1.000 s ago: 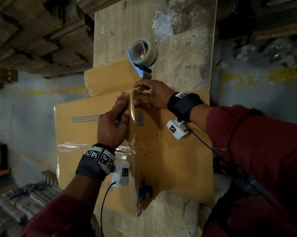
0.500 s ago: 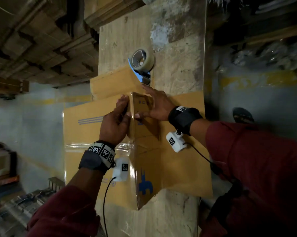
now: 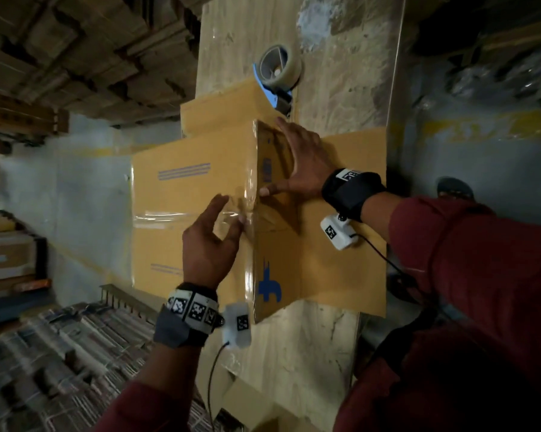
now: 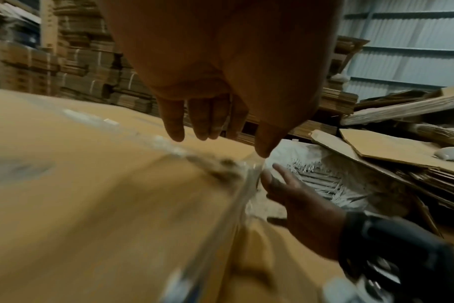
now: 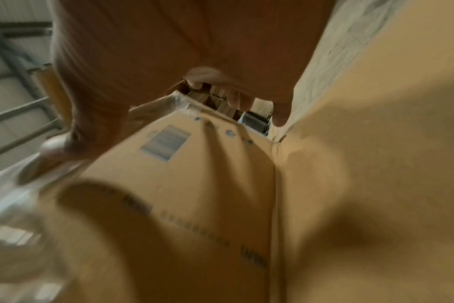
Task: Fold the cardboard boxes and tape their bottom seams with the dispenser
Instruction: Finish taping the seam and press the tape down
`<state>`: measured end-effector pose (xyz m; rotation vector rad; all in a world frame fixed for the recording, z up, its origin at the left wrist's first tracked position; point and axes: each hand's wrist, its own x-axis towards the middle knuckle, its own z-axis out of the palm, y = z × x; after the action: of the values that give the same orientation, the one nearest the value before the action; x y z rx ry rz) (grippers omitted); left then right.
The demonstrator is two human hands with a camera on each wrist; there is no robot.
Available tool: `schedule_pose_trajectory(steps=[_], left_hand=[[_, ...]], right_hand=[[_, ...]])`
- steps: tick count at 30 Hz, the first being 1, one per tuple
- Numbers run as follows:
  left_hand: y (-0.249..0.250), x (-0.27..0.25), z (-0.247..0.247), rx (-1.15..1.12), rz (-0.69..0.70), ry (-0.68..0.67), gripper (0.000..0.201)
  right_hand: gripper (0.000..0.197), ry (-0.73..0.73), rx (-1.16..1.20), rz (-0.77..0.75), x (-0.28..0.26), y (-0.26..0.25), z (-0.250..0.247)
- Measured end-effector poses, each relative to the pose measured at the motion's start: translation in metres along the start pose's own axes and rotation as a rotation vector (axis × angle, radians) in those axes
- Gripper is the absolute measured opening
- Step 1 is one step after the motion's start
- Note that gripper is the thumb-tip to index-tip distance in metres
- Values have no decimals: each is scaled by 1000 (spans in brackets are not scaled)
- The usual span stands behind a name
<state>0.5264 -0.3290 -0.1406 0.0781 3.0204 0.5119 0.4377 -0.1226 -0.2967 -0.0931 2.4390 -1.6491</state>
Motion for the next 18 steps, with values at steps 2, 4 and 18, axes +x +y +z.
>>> schedule_pose_trajectory(steps=[2, 4, 18], left_hand=[[-5, -27, 9, -24, -42, 2, 64], [-6, -46, 18, -31, -68, -30, 67], [-21, -81, 15, 14, 12, -12, 74]], right_hand=[[155, -1, -33, -29, -10, -4, 8], [155, 3, -48, -68, -14, -10, 15], [136, 91, -209, -269, -27, -24, 18]])
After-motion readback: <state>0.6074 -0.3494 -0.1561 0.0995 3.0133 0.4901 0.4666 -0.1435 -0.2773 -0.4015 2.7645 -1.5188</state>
